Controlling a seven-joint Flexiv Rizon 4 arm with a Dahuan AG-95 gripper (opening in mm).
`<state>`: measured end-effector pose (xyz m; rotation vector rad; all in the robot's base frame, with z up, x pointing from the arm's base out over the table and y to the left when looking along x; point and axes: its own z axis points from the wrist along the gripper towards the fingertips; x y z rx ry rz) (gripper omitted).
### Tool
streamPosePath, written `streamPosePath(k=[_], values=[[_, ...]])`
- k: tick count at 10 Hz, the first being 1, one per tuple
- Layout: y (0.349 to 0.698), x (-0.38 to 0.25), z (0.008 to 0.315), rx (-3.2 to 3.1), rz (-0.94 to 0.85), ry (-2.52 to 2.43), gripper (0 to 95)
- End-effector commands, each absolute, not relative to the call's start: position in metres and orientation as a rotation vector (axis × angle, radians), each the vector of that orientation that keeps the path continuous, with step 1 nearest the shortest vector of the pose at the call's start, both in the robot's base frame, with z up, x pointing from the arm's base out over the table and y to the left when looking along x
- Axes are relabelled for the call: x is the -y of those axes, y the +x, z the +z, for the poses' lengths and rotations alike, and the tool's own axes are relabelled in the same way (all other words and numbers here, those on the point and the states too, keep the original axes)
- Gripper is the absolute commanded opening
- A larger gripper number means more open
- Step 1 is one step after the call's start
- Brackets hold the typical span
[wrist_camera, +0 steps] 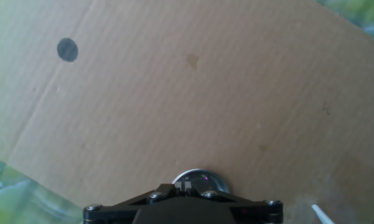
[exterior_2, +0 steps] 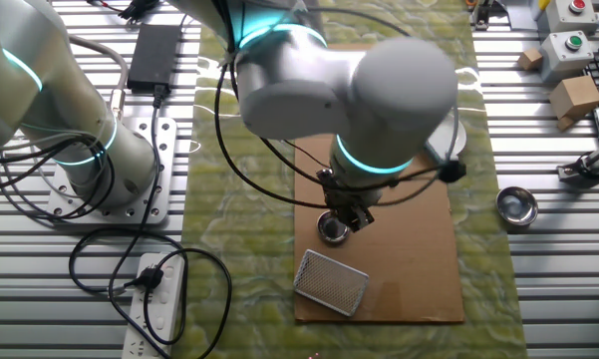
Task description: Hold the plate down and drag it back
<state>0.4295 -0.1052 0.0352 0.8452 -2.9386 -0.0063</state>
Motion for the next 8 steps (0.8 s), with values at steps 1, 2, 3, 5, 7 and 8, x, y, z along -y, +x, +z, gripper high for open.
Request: streamPosePath(k=[1, 2, 3, 5, 7, 8], values=[[0.4313, 0.1079, 0.0332, 2.928, 0.003, 0.861, 0.0], [0.4313, 0.1079, 0.0332, 2.928, 0.006, 0.859, 0.0], [0.4313, 0.1079, 0.0332, 2.929, 0.007, 0.858, 0.0], [0.4313, 0.1079, 0.0332, 2.935, 0.006, 0.855, 0.0], [0.4313, 0.1079, 0.0332, 2.936, 0.004, 0.852, 0.0], [0.4313, 0.1079, 0.0332, 2.933, 0.004, 0.856, 0.0]])
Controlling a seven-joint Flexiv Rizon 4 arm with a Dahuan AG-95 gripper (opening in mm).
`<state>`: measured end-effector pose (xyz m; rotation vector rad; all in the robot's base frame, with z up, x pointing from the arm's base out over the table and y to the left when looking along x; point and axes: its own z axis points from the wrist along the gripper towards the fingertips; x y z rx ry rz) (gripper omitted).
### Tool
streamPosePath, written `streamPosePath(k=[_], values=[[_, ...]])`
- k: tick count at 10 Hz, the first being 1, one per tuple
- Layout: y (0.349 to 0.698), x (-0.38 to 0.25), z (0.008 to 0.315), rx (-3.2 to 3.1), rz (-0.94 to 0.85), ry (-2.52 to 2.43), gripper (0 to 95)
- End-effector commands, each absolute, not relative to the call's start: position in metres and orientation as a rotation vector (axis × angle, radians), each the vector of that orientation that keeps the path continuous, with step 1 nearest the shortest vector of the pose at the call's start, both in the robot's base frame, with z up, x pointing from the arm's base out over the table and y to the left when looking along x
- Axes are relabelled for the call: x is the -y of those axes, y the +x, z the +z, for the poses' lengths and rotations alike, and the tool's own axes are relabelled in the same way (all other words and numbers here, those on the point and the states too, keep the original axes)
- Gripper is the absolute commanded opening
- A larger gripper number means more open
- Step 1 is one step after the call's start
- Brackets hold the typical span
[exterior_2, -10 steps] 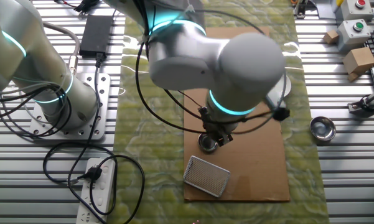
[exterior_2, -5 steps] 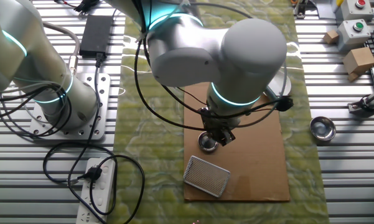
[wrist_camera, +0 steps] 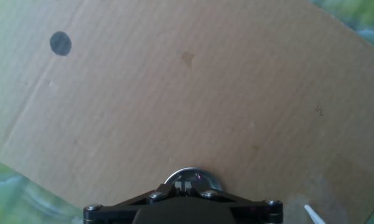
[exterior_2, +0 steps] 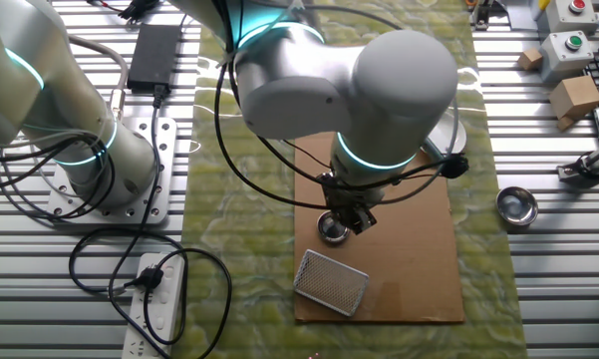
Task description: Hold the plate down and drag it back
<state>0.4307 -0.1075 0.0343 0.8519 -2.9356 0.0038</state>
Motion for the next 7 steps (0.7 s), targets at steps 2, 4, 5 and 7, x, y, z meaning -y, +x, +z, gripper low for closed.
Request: streamPosePath(k=[2, 4, 5, 7], values=[[0.4313, 0.1079, 0.0332, 2.927, 0.004, 0.863, 0.0], [0.4313, 0.1079, 0.0332, 2.912, 0.021, 0.866, 0.0], [0.4313, 0.1079, 0.0332, 2.911, 0.021, 0.868, 0.0], [0.4313, 0.1079, 0.0332, 2.913, 0.019, 0.861, 0.0]])
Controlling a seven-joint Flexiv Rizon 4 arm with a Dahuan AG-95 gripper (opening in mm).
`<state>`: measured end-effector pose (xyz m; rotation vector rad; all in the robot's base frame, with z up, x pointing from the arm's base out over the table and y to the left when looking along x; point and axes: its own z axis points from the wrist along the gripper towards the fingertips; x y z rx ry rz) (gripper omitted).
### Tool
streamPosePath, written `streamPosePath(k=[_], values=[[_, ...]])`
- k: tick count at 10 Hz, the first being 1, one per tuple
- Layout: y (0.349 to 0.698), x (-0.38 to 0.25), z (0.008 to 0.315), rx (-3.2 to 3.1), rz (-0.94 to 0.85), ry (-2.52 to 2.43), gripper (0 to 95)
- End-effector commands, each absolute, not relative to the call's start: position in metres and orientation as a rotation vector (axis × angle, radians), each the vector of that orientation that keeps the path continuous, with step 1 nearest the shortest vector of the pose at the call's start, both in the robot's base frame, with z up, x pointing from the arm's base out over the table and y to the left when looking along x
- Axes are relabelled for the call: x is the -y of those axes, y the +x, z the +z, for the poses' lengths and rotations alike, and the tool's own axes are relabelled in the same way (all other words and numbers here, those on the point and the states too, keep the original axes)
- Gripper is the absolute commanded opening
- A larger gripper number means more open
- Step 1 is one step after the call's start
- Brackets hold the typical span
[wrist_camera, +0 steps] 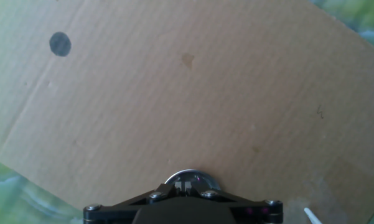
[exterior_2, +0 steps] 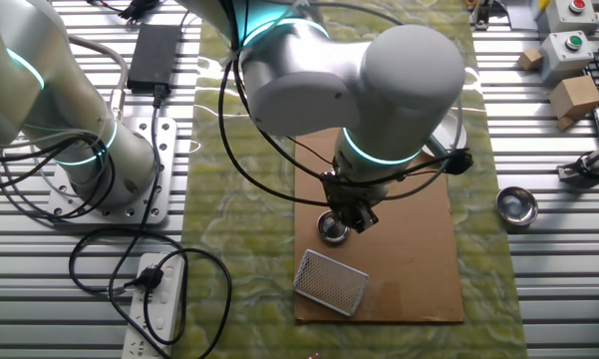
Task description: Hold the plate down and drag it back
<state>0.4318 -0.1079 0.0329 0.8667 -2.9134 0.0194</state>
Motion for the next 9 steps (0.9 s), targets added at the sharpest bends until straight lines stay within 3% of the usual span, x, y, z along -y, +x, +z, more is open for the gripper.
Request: streamPosePath(k=[1, 6, 9], values=[[0.431, 0.108, 0.033, 2.912, 0.020, 0.860, 0.0], [0.425, 0.112, 0.012, 2.917, 0.041, 0.858, 0.0], [0.426, 0.111, 0.018, 2.914, 0.028, 0.854, 0.0]])
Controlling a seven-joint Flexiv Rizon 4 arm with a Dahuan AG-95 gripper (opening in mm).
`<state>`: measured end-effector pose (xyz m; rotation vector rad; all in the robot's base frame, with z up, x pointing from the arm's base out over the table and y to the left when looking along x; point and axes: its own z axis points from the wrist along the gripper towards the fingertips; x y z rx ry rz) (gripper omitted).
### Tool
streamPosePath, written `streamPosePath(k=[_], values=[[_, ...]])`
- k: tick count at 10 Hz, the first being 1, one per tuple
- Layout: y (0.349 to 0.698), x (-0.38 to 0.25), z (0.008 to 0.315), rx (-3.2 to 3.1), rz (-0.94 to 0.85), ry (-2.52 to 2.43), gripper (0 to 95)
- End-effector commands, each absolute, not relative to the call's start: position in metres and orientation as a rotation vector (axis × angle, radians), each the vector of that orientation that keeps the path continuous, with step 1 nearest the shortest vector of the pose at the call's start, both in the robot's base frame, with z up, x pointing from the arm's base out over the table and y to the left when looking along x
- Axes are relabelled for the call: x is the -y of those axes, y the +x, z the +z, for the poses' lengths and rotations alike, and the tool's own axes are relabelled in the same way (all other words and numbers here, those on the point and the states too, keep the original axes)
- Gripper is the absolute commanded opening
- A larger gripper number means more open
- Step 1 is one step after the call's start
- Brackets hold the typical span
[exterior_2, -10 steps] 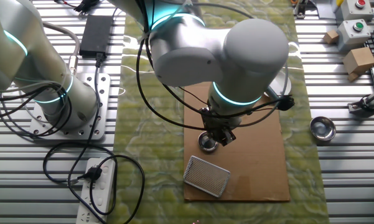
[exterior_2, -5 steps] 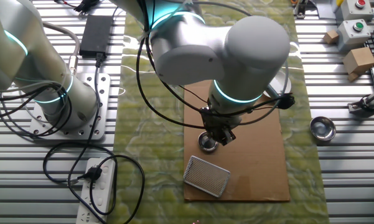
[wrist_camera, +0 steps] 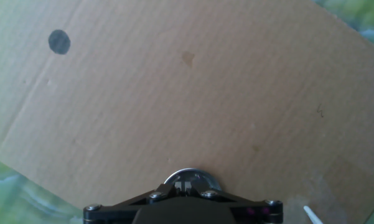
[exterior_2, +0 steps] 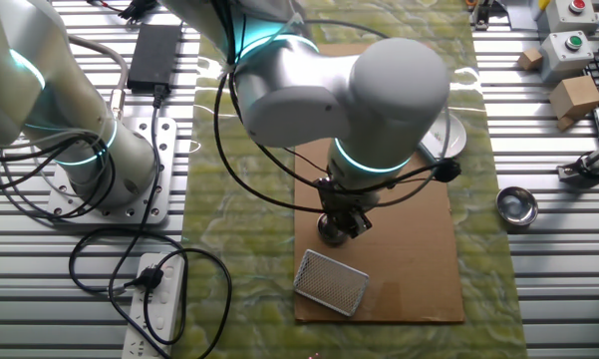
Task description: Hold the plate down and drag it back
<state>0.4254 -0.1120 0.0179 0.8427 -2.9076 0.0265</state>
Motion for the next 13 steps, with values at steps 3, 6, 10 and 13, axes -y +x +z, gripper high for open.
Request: streamPosePath(k=[3, 6, 10, 13], values=[[0.427, 0.110, 0.018, 2.965, -0.054, 0.795, 0.0], [0.427, 0.108, 0.018, 3.001, -0.092, 0.748, 0.0], [0.429, 0.100, 0.020, 3.029, -0.138, 0.688, 0.0], [0.429, 0.095, 0.020, 3.056, -0.186, 0.647, 0.0]])
